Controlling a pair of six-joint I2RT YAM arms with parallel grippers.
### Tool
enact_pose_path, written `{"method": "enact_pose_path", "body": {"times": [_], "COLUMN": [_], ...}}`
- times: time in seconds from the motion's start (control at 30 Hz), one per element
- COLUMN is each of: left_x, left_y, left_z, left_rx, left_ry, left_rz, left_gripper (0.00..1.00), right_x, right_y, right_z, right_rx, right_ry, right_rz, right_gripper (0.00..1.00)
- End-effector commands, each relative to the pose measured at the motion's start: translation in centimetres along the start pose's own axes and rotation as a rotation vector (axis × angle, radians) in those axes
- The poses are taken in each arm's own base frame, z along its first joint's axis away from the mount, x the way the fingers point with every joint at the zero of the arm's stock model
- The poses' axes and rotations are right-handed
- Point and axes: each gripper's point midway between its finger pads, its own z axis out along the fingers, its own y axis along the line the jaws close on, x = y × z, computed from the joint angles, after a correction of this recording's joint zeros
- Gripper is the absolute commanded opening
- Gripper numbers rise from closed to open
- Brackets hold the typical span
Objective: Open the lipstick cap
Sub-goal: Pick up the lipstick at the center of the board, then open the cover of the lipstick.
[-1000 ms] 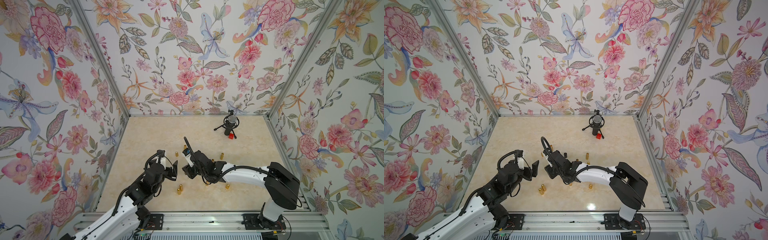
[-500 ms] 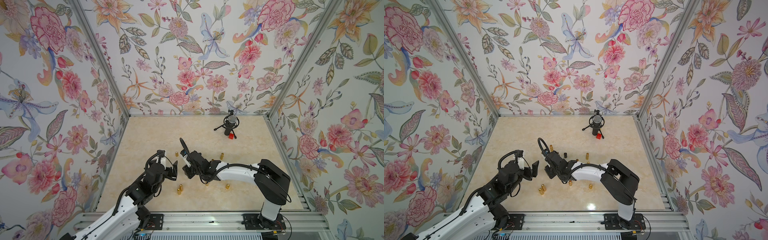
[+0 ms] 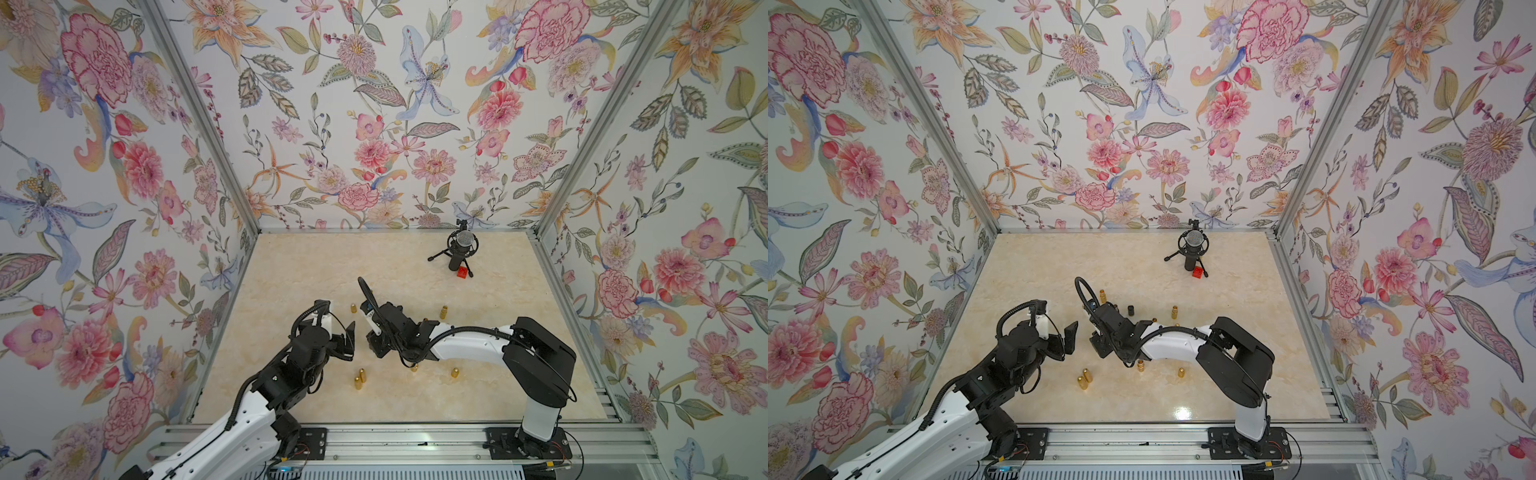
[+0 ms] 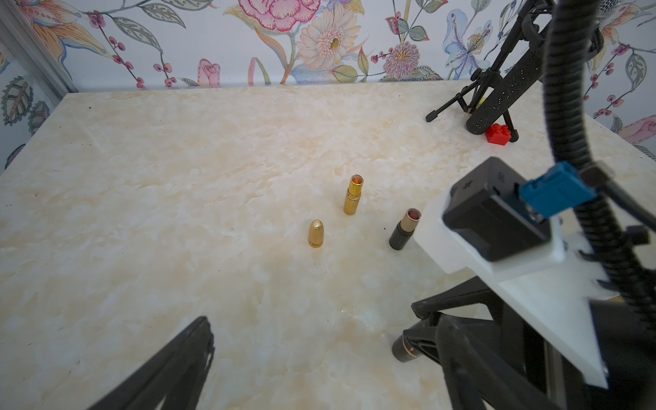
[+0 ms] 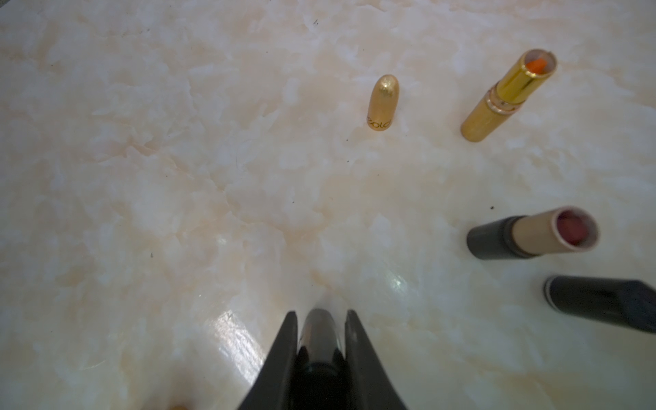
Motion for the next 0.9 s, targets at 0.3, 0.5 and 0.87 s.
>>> {"method": "enact_pose_path", "body": {"times": [0.3, 0.5, 0.87], "left_x": [-2.5, -2.1, -0.3], "left_y": [-0.5, -2.9, -10.5], "left_z": [0.5, 1.9, 1.8], "left_rx": [0.013, 0.106, 0.425], "left_ry": [-0.063, -0.053, -0.152], "left_rz": [0.043, 0.135, 0.314], "left_gripper": [0.99, 0.87, 0.83], "right_x": [-5.6, -6.6, -7.4], "right_y": [-2.2, -4.0, -3.6], "right_z": [-8.3, -11.9, -15.0], "right_rx": [-0.051, -0.096, -0.217], "right_ry": [-0.119, -0.108, -0.099], "right_rz": [0.176, 0.29, 0.376], "right_gripper": [0.22, 0.22, 0.23]}}
